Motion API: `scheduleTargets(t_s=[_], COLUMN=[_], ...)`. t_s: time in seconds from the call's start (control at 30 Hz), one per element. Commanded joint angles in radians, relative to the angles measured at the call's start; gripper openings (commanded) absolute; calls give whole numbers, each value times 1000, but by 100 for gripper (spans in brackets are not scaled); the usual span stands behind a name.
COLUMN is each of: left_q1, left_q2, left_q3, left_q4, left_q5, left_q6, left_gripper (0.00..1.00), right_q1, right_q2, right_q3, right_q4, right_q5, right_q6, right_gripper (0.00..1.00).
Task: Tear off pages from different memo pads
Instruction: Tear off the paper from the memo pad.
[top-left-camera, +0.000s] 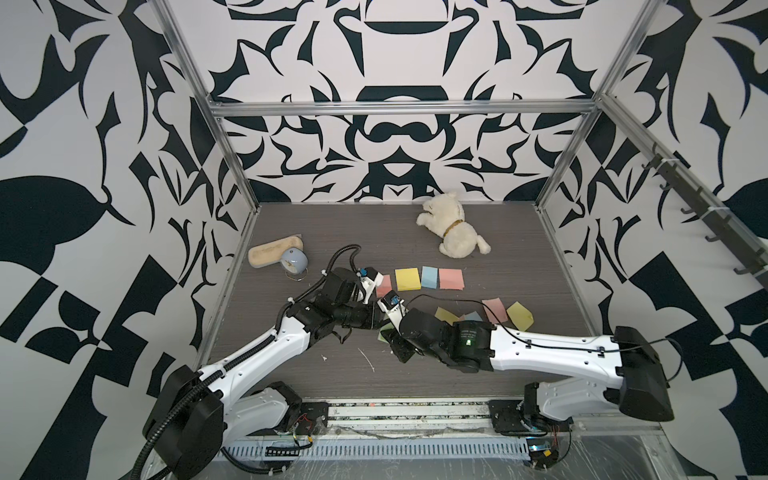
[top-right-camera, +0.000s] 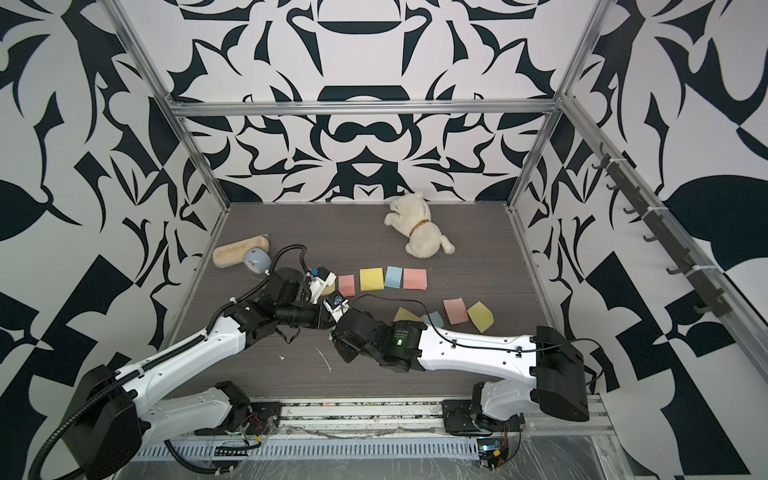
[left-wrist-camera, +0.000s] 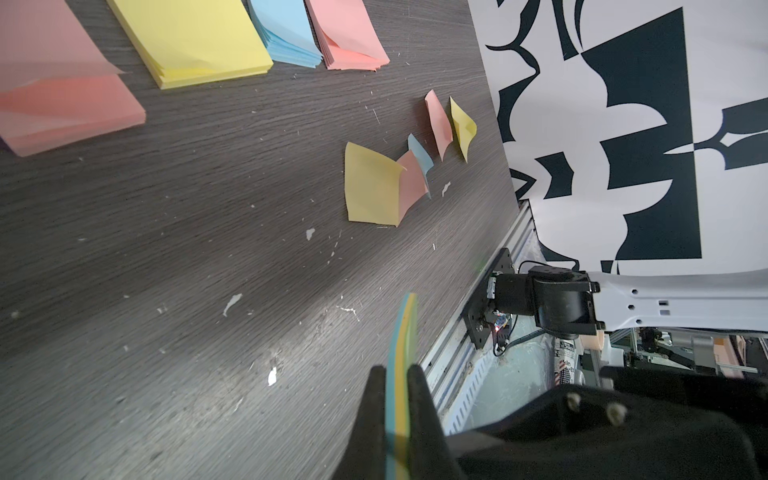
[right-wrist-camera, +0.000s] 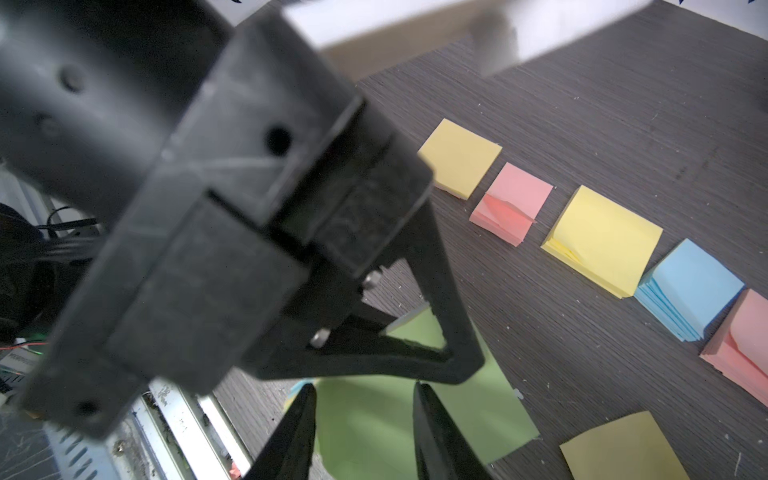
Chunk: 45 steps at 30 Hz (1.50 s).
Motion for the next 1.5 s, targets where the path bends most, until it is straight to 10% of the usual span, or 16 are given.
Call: scheduleTargets(t_s=[0.0,0.87,1.27,1.37,1.47], left_q1=[-4,-4,-4,-4,-1], left_q2=[7,14,10,7,-14], left_q3=[32,25,38,44,43], left_q4=[-21,-22,-24,-29,-20], left_q5=[1,7,3,0,-22], left_q6=[18,10,6,4,4], left_gripper=[0,0,0,0,19], right_q1=[14,81,82,81,78], right_q2=[18,50,84,81,57], right_q3=[46,123,135,139,145], right_q4=[-48,-136,-166,-166,-168], right_q5=[61,220,184,200,217], right_q6=[-17,-124,-130,-128,-164], right_gripper=[38,1,11,0,0])
